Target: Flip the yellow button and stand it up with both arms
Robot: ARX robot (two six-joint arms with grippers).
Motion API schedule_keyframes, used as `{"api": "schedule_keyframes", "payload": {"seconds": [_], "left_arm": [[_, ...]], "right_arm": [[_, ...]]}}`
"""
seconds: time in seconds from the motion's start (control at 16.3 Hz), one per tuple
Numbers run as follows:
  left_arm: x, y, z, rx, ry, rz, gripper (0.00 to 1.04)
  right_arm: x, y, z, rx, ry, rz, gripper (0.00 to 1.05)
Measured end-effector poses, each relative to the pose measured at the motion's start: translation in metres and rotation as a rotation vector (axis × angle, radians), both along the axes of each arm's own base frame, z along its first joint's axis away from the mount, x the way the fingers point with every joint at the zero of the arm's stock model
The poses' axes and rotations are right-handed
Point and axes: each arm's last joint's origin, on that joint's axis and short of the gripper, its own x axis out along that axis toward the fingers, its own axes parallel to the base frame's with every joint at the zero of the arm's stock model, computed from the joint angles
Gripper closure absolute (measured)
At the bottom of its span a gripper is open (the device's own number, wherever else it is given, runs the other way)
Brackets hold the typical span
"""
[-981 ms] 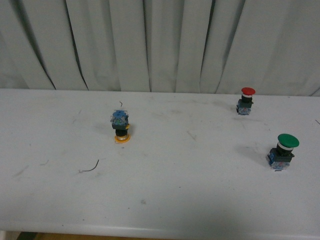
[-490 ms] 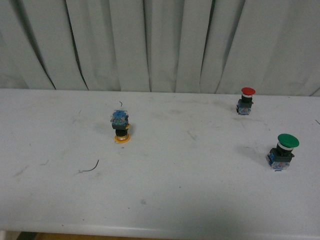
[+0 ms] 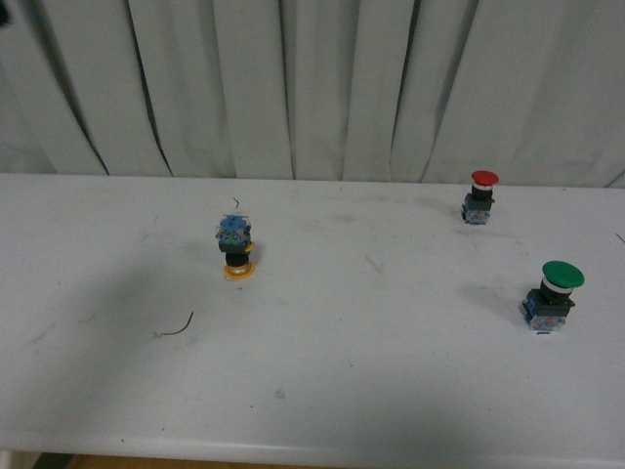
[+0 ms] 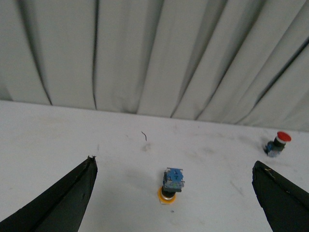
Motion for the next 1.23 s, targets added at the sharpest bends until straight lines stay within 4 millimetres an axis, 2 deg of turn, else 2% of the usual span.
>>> {"api": "schedule_keyframes", "payload": {"seconds": [0.12,0.25,0.43,0.67,0.92,1.23], "left_arm": [[0.065,-0.026,-0.019,0.058,0.162,-0.064,0.07],[0.114,-0.048,-0.038,0.114,0.264,-0.114,0.07],[0.165,-0.071,-0.054,0.160,0.382,-0.161,0.07],[0.195,-0.082,-0.084,0.234,0.570,-0.122,0.07],[0.210,-0.084,-0.116,0.276,0.721,-0.090,0.07],[0.211,-0.085,-0.122,0.280,0.735,-0.093,0.07]], "right_arm": [[0.000,0.000,0.000,0.000,0.000,0.000,0.06],[0.000,0.000,0.000,0.000,0.000,0.000,0.06],[0.000,0.000,0.000,0.000,0.000,0.000,0.06],[0.000,0.000,0.000,0.000,0.000,0.000,0.06],[0.000,0.000,0.000,0.000,0.000,0.000,0.06],[0.000,0.000,0.000,0.000,0.000,0.000,0.06]]}}
